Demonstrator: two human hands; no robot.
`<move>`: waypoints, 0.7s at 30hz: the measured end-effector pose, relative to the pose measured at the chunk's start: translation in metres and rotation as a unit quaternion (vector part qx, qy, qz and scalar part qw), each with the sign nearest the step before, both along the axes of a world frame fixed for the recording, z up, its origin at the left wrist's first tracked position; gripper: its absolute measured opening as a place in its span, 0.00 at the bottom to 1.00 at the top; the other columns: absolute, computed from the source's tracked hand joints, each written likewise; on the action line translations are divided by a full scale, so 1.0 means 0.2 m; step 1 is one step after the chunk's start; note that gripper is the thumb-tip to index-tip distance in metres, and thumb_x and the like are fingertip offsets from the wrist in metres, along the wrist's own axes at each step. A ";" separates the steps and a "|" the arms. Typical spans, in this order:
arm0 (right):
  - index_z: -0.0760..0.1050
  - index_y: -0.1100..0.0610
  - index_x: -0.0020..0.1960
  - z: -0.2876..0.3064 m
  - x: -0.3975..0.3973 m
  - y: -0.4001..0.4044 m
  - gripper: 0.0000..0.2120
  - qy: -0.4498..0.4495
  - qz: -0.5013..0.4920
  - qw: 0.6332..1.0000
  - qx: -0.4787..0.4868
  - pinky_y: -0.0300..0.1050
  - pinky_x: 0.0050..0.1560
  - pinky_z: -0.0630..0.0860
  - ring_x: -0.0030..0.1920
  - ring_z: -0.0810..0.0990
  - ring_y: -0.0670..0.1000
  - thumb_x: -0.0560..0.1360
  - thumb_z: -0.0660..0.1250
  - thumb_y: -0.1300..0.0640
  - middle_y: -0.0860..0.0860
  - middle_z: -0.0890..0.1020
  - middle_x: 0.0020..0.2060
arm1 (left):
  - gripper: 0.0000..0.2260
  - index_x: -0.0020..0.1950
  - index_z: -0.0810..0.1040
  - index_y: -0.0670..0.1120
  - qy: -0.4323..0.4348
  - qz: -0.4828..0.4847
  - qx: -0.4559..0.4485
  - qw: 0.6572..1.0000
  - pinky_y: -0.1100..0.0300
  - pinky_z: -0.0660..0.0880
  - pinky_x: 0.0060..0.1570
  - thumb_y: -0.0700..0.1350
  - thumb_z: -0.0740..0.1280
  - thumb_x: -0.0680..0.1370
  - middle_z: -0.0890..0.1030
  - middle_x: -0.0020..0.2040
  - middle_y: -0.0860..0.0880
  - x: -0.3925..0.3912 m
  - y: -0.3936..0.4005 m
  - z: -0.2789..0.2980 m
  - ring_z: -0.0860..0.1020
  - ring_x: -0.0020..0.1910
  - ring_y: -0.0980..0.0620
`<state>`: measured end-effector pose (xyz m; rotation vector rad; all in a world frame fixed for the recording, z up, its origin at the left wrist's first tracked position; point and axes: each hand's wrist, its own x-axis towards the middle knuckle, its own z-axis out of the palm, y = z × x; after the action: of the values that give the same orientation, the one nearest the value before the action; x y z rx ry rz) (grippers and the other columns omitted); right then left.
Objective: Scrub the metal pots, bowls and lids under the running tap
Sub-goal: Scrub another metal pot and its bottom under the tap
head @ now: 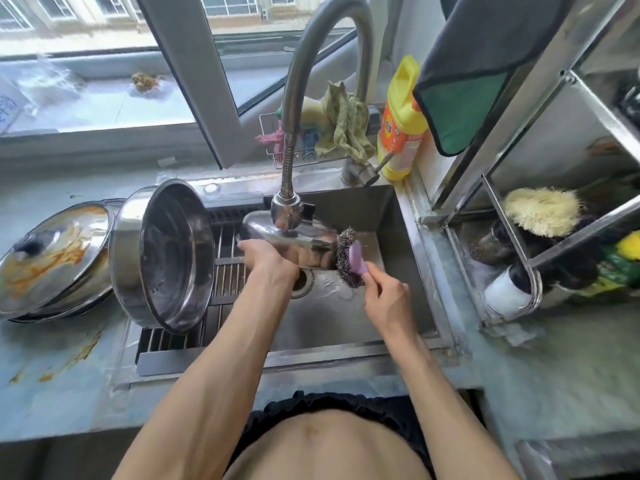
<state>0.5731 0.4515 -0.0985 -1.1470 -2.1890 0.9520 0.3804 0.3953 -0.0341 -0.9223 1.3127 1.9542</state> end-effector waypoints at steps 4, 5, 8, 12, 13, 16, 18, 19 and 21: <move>0.78 0.49 0.63 0.05 0.01 -0.04 0.13 -0.030 0.037 0.995 0.088 0.52 0.35 0.80 0.40 0.83 0.59 0.81 0.62 0.57 0.54 0.86 0.42 | 0.28 0.71 0.73 0.45 0.003 -0.019 -0.006 1.000 0.47 0.79 0.51 0.63 0.49 0.85 0.81 0.62 0.43 0.12 0.02 0.01 0.82 0.56 0.41; 0.77 0.47 0.64 0.07 0.00 -0.05 0.13 -0.049 0.052 0.992 0.104 0.51 0.34 0.79 0.39 0.82 0.59 0.81 0.62 0.56 0.54 0.85 0.41 | 0.27 0.70 0.74 0.45 0.008 -0.019 -0.011 1.000 0.47 0.78 0.52 0.63 0.50 0.85 0.82 0.59 0.43 0.14 0.02 0.01 0.82 0.54 0.42; 0.74 0.46 0.64 0.10 -0.02 -0.07 0.13 -0.096 0.101 0.982 0.124 0.53 0.34 0.78 0.40 0.81 0.62 0.82 0.58 0.53 0.53 0.83 0.41 | 0.24 0.52 0.76 0.44 0.036 -0.036 -0.031 0.998 0.59 0.77 0.35 0.62 0.53 0.85 0.81 0.37 0.47 0.15 0.01 0.02 0.79 0.33 0.50; 0.75 0.46 0.64 0.17 -0.08 -0.10 0.13 -0.093 0.123 0.975 0.159 0.53 0.34 0.75 0.39 0.80 0.65 0.82 0.58 0.50 0.56 0.81 0.38 | 0.25 0.52 0.80 0.45 0.119 -0.129 -0.091 0.980 0.52 0.81 0.48 0.65 0.59 0.79 0.84 0.49 0.42 0.16 0.01 0.00 0.82 0.42 0.44; 0.75 0.46 0.64 0.19 -0.10 -0.11 0.13 -0.088 0.126 0.974 0.166 0.53 0.33 0.75 0.38 0.80 0.65 0.82 0.58 0.50 0.55 0.80 0.37 | 0.26 0.49 0.81 0.45 0.153 -0.159 -0.127 0.967 0.47 0.80 0.56 0.67 0.58 0.77 0.84 0.53 0.41 0.16 0.00 -0.03 0.82 0.48 0.42; 0.74 0.47 0.63 0.26 -0.17 -0.07 0.13 -0.089 0.143 0.970 0.174 0.54 0.35 0.77 0.39 0.81 0.64 0.81 0.57 0.50 0.56 0.81 0.37 | 0.35 0.46 0.81 0.45 0.237 -0.246 -0.185 0.922 0.45 0.77 0.61 0.73 0.49 0.74 0.84 0.53 0.41 0.21 -0.06 -0.04 0.81 0.52 0.41; 0.74 0.48 0.61 0.30 -0.21 -0.01 0.12 -0.107 0.148 0.967 0.176 0.55 0.37 0.76 0.41 0.81 0.65 0.82 0.56 0.50 0.56 0.82 0.39 | 0.35 0.41 0.79 0.45 0.306 -0.301 -0.218 0.877 0.51 0.74 0.53 0.71 0.46 0.79 0.82 0.46 0.40 0.24 -0.09 -0.03 0.79 0.46 0.43; 0.74 0.49 0.59 0.32 -0.23 0.02 0.11 -0.123 0.147 0.967 0.167 0.54 0.38 0.75 0.43 0.81 0.65 0.82 0.56 0.50 0.57 0.82 0.40 | 0.35 0.35 0.76 0.45 0.344 -0.329 -0.236 0.847 0.50 0.73 0.48 0.68 0.45 0.82 0.82 0.41 0.37 0.24 -0.11 -0.04 0.77 0.40 0.44; 0.75 0.52 0.56 0.34 -0.27 0.08 0.11 -0.172 0.140 0.965 0.139 0.54 0.40 0.74 0.46 0.81 0.66 0.82 0.56 0.50 0.58 0.83 0.43 | 0.36 0.28 0.73 0.44 0.386 -0.376 -0.256 0.802 0.49 0.71 0.42 0.66 0.44 0.83 0.80 0.32 0.41 0.24 -0.13 -0.06 0.76 0.33 0.43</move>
<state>0.5187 0.4673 -0.0308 -0.9386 -2.7165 0.5516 0.4293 0.3684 -0.0456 0.3124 2.2819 1.3278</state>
